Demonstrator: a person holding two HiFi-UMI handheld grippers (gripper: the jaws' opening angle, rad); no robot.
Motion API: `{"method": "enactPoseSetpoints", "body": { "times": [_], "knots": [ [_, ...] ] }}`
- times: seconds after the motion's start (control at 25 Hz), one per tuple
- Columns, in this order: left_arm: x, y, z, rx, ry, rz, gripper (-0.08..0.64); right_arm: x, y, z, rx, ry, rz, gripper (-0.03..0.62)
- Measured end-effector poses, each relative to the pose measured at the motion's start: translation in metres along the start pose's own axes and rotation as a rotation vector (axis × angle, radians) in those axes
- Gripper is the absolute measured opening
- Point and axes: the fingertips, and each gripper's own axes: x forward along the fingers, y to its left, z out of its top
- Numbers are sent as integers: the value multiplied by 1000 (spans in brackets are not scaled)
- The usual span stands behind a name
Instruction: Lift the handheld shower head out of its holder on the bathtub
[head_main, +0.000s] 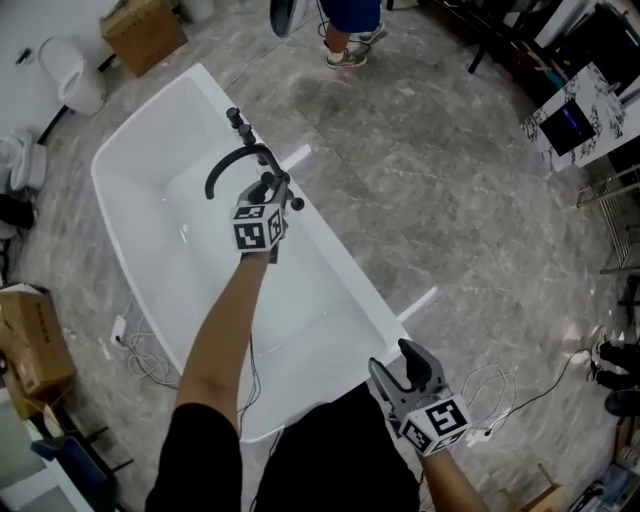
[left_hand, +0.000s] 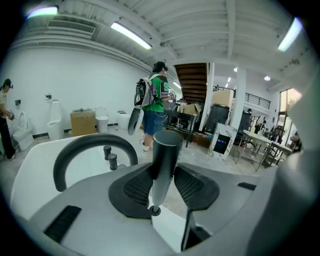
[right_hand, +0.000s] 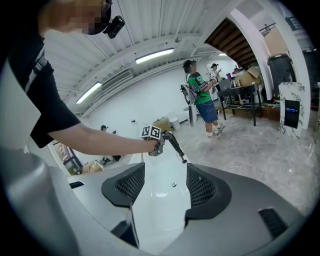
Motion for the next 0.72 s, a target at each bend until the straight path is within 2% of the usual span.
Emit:
{"method": "enactPoseSetpoints", "body": {
  "times": [0.2, 0.36, 0.72],
  "knots": [
    [-32, -4, 39, -20, -46, -12, 129, -13, 22, 15, -12, -20, -1, 230],
    [-61, -4, 75, -9, -93, -27, 129, -22, 40, 25, -45, -29, -23, 229],
    [-126, -21, 143, 23, -185, -36, 129, -55, 59, 47, -91, -66, -4, 208]
  ]
}}
